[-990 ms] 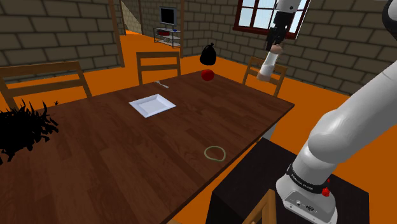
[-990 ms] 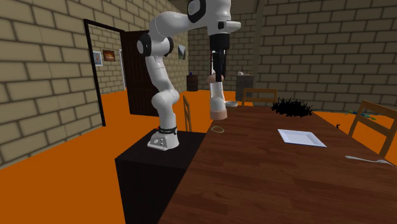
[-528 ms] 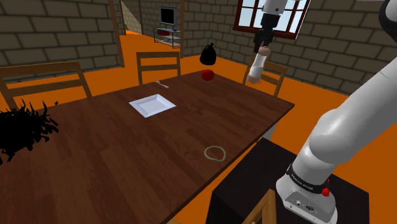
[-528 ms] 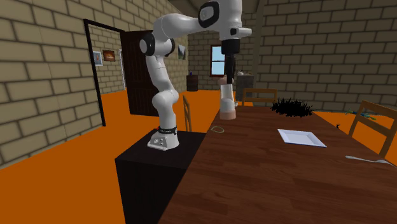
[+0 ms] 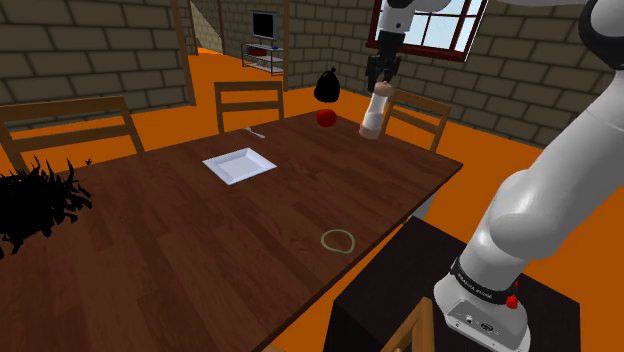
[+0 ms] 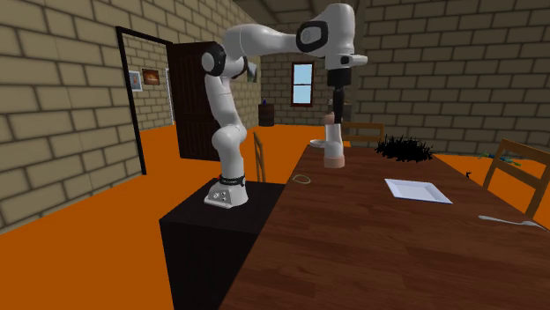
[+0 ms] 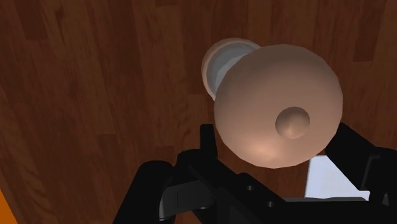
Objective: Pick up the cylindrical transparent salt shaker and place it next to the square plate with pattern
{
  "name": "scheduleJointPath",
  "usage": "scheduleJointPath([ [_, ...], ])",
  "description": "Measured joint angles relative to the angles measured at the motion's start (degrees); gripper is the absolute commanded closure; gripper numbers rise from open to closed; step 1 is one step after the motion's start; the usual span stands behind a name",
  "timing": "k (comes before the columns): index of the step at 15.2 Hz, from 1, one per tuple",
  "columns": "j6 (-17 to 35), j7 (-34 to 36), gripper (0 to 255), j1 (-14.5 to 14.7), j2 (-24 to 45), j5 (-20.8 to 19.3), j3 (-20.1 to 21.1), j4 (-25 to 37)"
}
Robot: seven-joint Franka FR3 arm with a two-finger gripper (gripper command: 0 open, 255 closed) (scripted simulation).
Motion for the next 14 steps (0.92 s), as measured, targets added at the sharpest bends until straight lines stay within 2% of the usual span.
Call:
scheduleJointPath([
  [10, 5.27, 9.78, 255, 4.85, 9.14, 2.86, 5.57, 3.42],
  [14, 6.62, 13.18, 255, 6.64, 14.79, 4.03, 7.39, 7.59],
])
